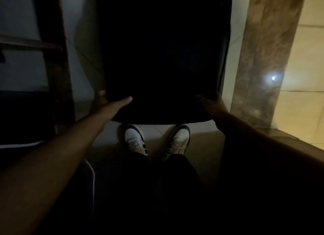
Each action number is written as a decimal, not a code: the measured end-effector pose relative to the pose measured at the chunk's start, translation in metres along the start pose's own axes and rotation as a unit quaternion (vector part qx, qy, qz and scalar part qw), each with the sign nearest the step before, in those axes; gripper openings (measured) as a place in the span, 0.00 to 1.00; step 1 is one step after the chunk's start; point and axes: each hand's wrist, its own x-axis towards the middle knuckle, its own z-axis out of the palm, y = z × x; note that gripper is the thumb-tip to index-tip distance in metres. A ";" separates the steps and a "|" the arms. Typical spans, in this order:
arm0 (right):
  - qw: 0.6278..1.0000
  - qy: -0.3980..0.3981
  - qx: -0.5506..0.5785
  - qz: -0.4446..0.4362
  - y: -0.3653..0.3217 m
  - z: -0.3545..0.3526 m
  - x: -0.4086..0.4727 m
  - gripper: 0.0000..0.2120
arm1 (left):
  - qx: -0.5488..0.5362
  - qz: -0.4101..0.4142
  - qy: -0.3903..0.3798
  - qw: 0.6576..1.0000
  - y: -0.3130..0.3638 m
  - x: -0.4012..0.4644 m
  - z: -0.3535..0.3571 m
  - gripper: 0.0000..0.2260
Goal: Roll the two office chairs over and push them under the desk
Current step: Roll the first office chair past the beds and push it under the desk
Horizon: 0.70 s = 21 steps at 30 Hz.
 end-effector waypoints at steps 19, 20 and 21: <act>0.999 0.003 0.016 0.031 0.097 -0.029 0.119 0.23 | -0.084 -0.044 -0.104 0.990 -0.104 0.125 0.043 0.59; 0.999 0.002 0.008 0.034 0.094 -0.030 0.114 0.23 | -0.090 -0.040 -0.088 0.991 -0.102 0.120 0.040 0.61; 1.000 0.004 0.011 0.028 0.090 -0.032 0.109 0.22 | -0.084 -0.035 -0.074 0.993 -0.100 0.114 0.036 0.60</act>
